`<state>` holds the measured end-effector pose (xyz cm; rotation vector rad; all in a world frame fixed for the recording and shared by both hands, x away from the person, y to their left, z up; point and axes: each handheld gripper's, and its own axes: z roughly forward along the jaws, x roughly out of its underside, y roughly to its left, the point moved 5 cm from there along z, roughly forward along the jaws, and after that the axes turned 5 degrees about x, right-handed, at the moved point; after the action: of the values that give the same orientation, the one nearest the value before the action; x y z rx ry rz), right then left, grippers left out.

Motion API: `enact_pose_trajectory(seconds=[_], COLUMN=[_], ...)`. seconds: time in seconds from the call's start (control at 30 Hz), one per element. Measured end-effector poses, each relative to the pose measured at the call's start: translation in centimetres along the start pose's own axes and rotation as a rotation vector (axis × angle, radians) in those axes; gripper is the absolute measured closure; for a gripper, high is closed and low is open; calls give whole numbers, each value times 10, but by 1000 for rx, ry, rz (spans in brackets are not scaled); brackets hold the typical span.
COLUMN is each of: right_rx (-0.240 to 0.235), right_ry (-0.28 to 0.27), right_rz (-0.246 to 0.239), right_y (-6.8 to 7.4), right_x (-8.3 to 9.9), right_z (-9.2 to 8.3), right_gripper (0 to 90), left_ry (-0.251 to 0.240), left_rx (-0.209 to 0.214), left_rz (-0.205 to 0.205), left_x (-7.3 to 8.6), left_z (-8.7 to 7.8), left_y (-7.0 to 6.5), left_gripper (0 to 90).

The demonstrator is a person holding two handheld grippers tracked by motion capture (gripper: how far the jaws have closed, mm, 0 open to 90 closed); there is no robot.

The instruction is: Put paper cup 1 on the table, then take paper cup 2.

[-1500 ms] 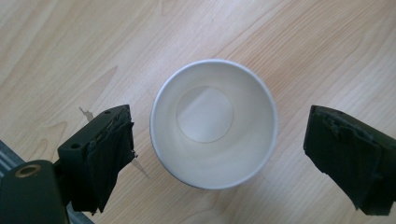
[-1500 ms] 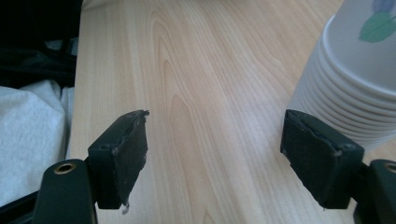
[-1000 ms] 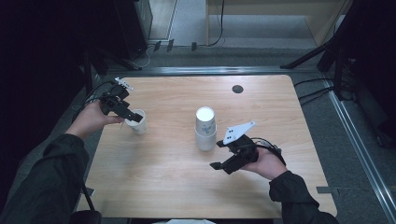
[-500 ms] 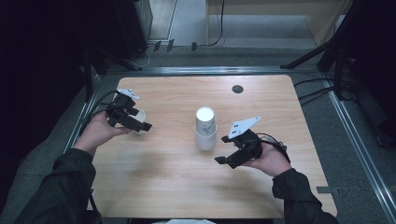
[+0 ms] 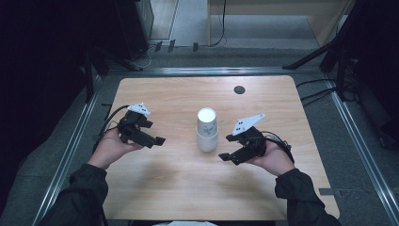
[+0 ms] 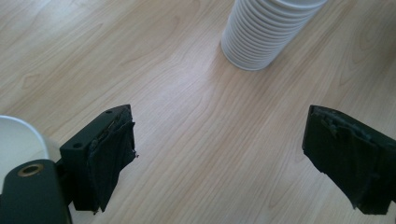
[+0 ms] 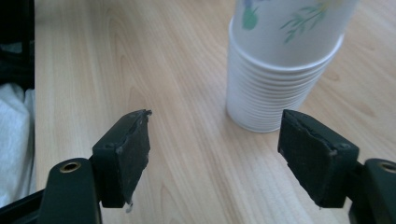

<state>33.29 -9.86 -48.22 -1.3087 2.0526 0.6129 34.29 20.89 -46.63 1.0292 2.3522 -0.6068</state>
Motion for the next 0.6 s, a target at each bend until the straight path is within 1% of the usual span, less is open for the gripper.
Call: enact_pose_trajectory(seconds=[0.07,0.17,0.27,0.37,0.47,0.53,0.6], right_rx=[6,13,13,18,16,14,18], right_ry=[-11,-12,-20,-1,1,20,43], right_rz=[-4,-7,3,9,2,2,-15], right_y=[-3,-9,-15,-22,-26,-29,-32], right_x=[-2,-5,-10,-13,-18,-21,-25], right_z=[-3,-6,-11,-14,-16,-17,-18], right_gripper=[264,269,277,285,284,283,269], left_ry=[-15,-38,-45,-44,-57,-60,-57], left_rx=[4,15,22,24,28,33,30], left_rz=[-4,-9,-10,-2,1,1,14], left_x=[3,7,11,13,15,17,19], left_z=[2,5,8,9,10,11,13], left_y=[-4,-11,-16,-20,-24,-27,-30], left_gripper=[92,93,93,93,93,93,93])
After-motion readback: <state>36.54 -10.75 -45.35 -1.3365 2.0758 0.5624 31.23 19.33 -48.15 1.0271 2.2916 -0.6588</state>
